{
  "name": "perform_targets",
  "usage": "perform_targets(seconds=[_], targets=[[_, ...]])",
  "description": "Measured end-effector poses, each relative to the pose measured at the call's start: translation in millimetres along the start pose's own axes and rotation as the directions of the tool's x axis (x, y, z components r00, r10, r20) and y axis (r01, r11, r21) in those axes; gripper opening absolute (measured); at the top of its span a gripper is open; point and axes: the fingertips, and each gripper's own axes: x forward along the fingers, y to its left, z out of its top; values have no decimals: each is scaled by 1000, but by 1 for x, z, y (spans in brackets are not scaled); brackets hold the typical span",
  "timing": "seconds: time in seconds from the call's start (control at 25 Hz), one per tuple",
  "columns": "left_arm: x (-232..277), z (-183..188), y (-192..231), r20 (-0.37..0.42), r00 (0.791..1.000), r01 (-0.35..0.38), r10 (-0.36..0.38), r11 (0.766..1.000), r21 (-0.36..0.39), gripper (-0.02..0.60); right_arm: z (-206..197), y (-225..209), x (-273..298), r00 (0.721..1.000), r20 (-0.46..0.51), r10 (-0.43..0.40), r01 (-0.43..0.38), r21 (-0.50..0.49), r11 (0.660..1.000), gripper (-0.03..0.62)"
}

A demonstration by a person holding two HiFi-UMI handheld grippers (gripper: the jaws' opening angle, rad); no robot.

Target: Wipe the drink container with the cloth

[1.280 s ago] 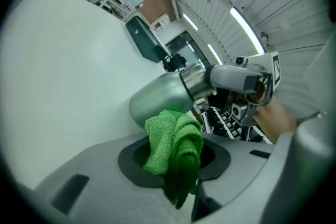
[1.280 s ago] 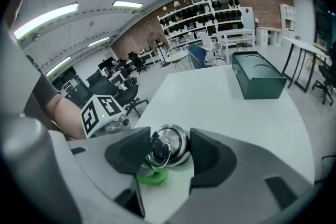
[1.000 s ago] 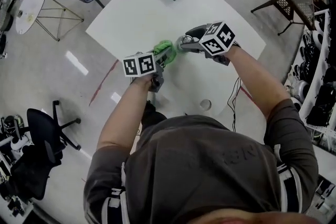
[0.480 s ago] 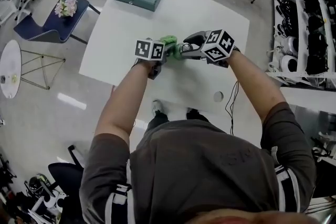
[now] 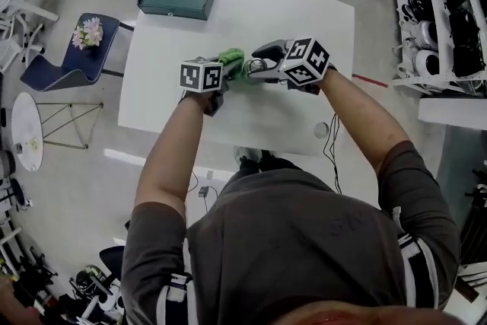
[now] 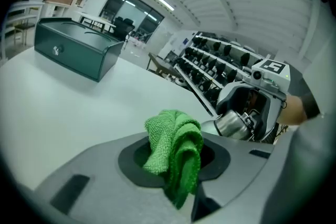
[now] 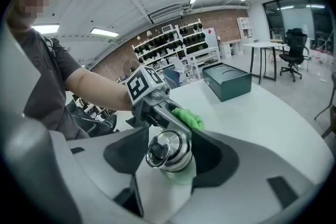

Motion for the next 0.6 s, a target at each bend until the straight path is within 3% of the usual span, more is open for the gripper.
perform_targets(seconds=[0.16,0.32,0.44,0.6], targets=[[-5,23,-8,7,1000,-6,6,998,56,94,5,3,-20,988,138,-67,75,-54,996,307],[-11,46,-24,-8,1000,28,-27,995,91,95,-8,1,-57,933,289,-215,218,22,976,319],[-5,46,-29,-117,993,30,-9,983,179,95,-40,8,-53,924,292,-246,221,117,968,319],[9,50,-31,-259,966,87,-15,959,268,95,-59,17,-36,925,276,-260,229,140,963,321]])
